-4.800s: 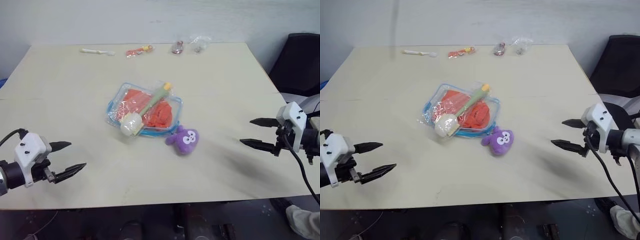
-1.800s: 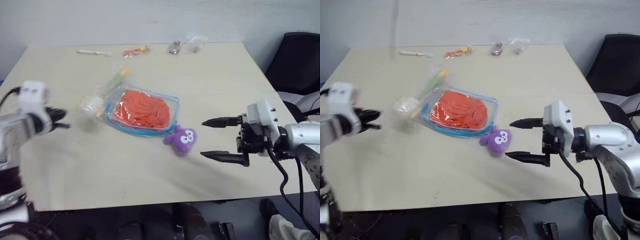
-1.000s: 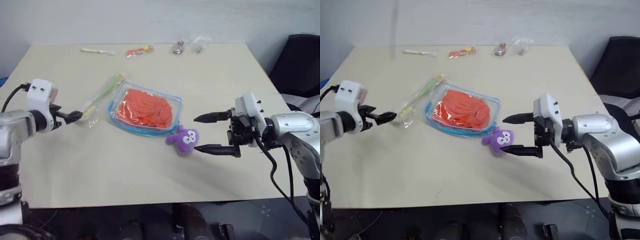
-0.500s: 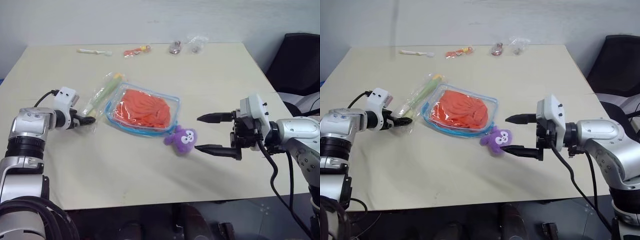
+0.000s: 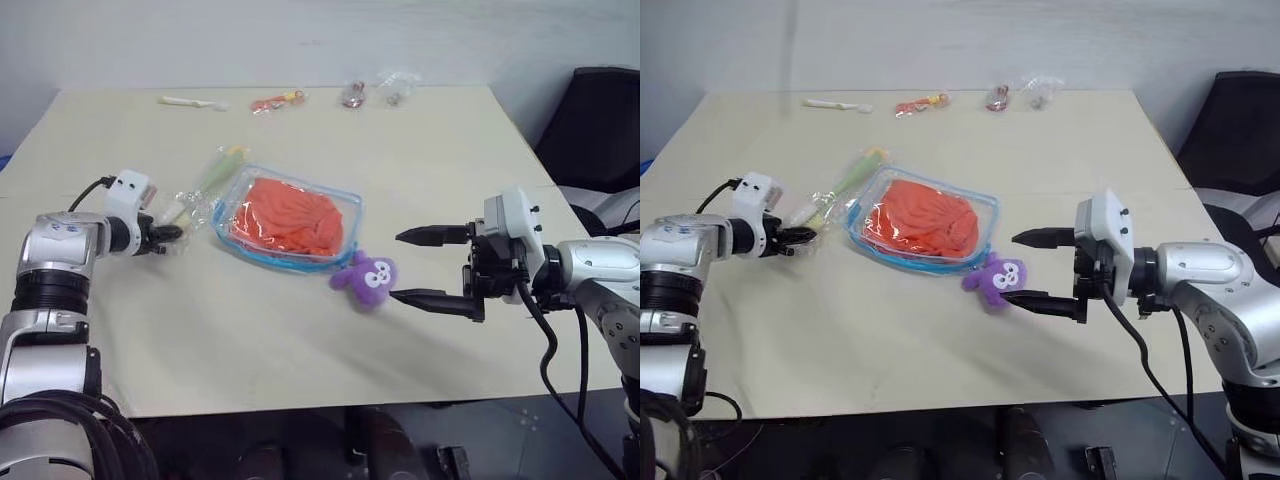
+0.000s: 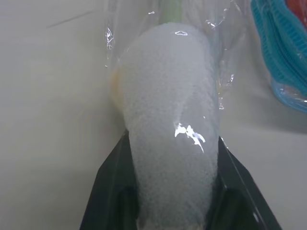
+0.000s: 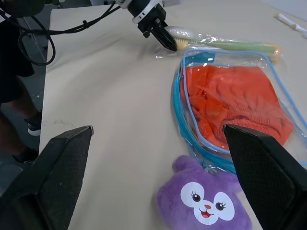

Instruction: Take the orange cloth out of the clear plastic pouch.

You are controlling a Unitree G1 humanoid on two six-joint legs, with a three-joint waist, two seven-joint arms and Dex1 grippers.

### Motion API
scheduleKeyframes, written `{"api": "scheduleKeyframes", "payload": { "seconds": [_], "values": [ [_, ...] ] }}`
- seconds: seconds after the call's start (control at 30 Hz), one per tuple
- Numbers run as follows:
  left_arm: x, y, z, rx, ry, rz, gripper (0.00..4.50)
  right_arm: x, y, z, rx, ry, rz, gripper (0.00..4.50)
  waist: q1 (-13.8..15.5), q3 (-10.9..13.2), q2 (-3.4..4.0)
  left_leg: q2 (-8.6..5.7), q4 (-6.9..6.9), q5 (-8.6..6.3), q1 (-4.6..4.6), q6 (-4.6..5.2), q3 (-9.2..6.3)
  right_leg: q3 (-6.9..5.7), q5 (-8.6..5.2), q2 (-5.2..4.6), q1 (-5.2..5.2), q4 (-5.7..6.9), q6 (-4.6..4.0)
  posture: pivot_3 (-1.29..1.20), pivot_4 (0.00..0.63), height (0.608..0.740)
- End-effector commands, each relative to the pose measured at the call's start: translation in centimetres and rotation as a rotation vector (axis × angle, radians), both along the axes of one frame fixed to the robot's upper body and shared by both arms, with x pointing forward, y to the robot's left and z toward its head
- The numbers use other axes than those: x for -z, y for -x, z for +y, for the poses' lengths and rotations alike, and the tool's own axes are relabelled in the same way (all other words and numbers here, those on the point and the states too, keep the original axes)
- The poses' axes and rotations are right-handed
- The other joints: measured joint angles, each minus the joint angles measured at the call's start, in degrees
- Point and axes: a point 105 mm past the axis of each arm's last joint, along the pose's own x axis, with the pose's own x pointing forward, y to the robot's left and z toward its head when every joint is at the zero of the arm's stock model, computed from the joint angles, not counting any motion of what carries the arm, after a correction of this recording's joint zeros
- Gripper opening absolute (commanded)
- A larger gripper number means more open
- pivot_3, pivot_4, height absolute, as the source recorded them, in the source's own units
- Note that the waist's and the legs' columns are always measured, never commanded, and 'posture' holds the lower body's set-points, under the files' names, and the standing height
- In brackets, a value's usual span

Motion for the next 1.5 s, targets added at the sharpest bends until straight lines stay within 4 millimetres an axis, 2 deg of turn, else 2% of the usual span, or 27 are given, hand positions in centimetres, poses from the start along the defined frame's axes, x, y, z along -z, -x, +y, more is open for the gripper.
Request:
{"api": "scheduleKeyframes", "payload": {
  "seconds": [0.03, 0.13, 0.2, 0.4, 0.47, 0.53, 0.67, 0.9, 0.97, 1.03, 1.1, 1.17, 1.2, 1.27, 1.33, 1.43, 1.5],
  "values": [
    [-4.1, 1.6, 1.7, -0.072, 0.001, -0.13, 1.1, -1.0, 0.8, 0.4, -0.056, 0.007, -0.036, 4.5, -0.1, 0.0, 0.0, 0.02, 0.0, 0.0, 0.0, 0.0, -0.01, -0.01, 0.0, 0.0, -0.01, 0.02, 0.0, 0.0, 0.15, 0.74],
    [-5.3, 5.0, 4.4, -0.191, -0.031, -0.173, 1.1, -1.1, 0.8, 0.7, -0.095, 0.007, -0.032, 4.5, -0.5, 0.0, 0.0, 0.06, 0.0, 0.0, 0.01, 0.0, 0.0, 0.0, -0.01, -0.01, -0.04, 0.04, -0.01, 0.0, 0.15, 0.74],
    [-5.1, 7.8, 6.5, -0.294, -0.055, -0.177, 1.1, -1.3, 0.6, 0.9, -0.119, 0.002, -0.031, 4.5, -0.8, 0.0, 0.0, 0.08, -0.03, 0.0, 0.01, -0.01, 0.0, -0.01, -0.01, -0.01, -0.04, 0.02, -0.02, 0.0, 0.15, 0.74],
    [-2.3, 15.5, 10.9, -0.556, -0.09, -0.131, 1.1, -1.4, 0.1, 1.5, -0.2, 0.006, -0.022, 4.5, -0.2, 0.0, 0.01, 0.12, -0.12, -0.01, 0.01, -0.03, 0.01, -0.05, -0.06, -0.04, -0.06, 0.01, -0.1, 0.0, 0.15, 0.74],
    [-1.1, 17.3, 12.1, -0.616, -0.099, -0.117, 1.1, -1.4, 0.0, 1.8, -0.228, 0.007, -0.017, 4.5, 0.2, 0.0, 0.01, 0.11, -0.11, -0.02, 0.03, -0.04, 0.01, -0.05, -0.06, -0.05, -0.06, 0.01, -0.11, 0.0, 0.15, 0.74],
    [-0.5, 18.1, 12.6, -0.644, -0.101, -0.114, 1.1, -1.4, -0.2, 1.9, -0.246, 0.006, -0.006, 4.5, 0.6, 0.0, -0.01, 0.12, -0.12, -0.03, 0.02, -0.05, 0.0, -0.06, -0.07, -0.07, -0.05, 0.0, -0.11, 0.0, 0.15, 0.74],
    [-0.2, 18.7, 12.7, -0.648, -0.098, -0.12, 2.27, -1.5, -0.4, 2.2, -0.266, 0.008, -0.005, 4.5, 1.2, 0.0, -0.04, 0.12, -0.09, -0.03, 0.03, -0.06, -0.11, -0.17, -0.07, -0.09, -0.05, -0.03, -0.11, 0.0, 0.15, 0.74],
    [-1.2, 20.1, 13.8, -0.661, -0.138, -0.099, 4.47, -1.4, -0.5, 2.1, -0.267, 0.002, 0.014, 4.5, 0.3, 0.0, -0.04, 0.14, -0.2, -0.05, 0.0, -0.1, -0.05, -0.23, -0.11, -0.09, -0.05, -0.02, -0.18, 0.0, 0.15, 0.74],
    [-2.2, 20.4, 13.8, -0.624, -0.119, -0.104, 4.47, -1.4, -0.5, 2.0, -0.259, 0.002, 0.012, 4.5, 0.2, 0.0, -0.03, 0.18, -0.22, -0.05, 0.0, -0.12, -0.04, -0.31, -0.13, -0.09, -0.06, 0.0, -0.22, 0.0, 0.15, 0.74],
    [-4.2, 20.3, 13.5, -0.552, -0.108, -0.157, 4.47, -1.5, -0.7, 1.8, -0.239, 0.004, -0.002, 4.5, 0.2, 0.0, -0.03, 0.23, -0.24, -0.07, 0.01, -0.16, 0.0, -0.36, -0.17, -0.09, -0.06, 0.03, -0.28, 0.0, 0.15, 0.74],
    [-8.5, 17.8, 8.7, -0.183, -0.122, -0.267, 4.47, -1.4, -1.2, 1.5, -0.189, 0.011, -0.032, 4.5, 0.3, 0.0, -0.04, 0.25, -0.24, -0.09, 0.02, -0.2, 0.06, -0.41, -0.21, -0.1, -0.1, 0.1, -0.36, 0.0, 0.15, 0.74],
    [-10.3, 16.0, 3.9, 0.125, -0.167, -0.296, 4.47, -1.4, -1.5, 1.3, -0.151, 0.016, -0.047, 4.5, 1.0, -0.1, -0.16, 0.25, -0.12, -0.1, 0.04, -0.22, -0.05, -0.55, -0.26, -0.18, -0.28, 0.24, -0.45, 0.0, 0.15, 0.74],
    [-10.4, 15.0, 2.1, 0.228, -0.172, -0.29, 4.47, -1.4, -1.7, 1.2, -0.135, 0.017, -0.053, 4.5, 1.4, -0.1, -0.17, 0.22, -0.03, -0.1, -0.05, -0.23, -0.01, -0.59, -0.29, -0.25, -0.51, 0.42, -0.5, 0.0, 0.15, 0.74],
    [-10.3, 13.0, -0.8, 0.404, -0.205, -0.284, 4.47, -1.4, -2.0, 1.1, -0.1, 0.015, -0.071, 4.5, 1.7, -0.1, 0.07, 0.08, -0.01, -0.11, -0.03, -0.22, 0.18, -0.6, -0.29, -0.41, -0.58, 0.54, -0.51, 0.0, 0.15, 0.74],
    [-8.0, 10.6, -2.5, 0.583, -0.39, -0.212, 4.47, -1.5, -2.2, 0.9, -0.064, 0.012, -0.087, 4.5, 1.6, 0.0, 0.14, 0.04, -0.11, -0.1, -0.1, -0.23, 0.45, -0.58, -0.29, -0.43, -0.66, 0.69, -0.51, 0.0, 0.15, 0.74],
    [-4.5, 8.1, -2.6, 0.778, -0.657, -0.087, 4.47, -1.7, -2.1, 0.7, -0.024, 0.009, -0.102, 4.5, 0.9, 0.0, 0.13, 0.05, -0.24, -0.05, -0.08, -0.34, 0.53, -0.59, -0.34, -0.34, -0.75, 0.79, -0.59, 0.0, 0.15, 0.74],
    [-3.2, 6.3, -2.3, 0.85, -0.74, -0.04, 4.47, -1.8, -1.9, 0.5, 0.003, 0.009, -0.108, 4.5, -0.1, 0.0, 0.11, 0.07, -0.24, -0.02, -0.13, -0.38, 0.51, -0.58, -0.33, -0.26, -0.81, 0.83, -0.62, 0.0, 0.15, 0.74]
  ]
}}
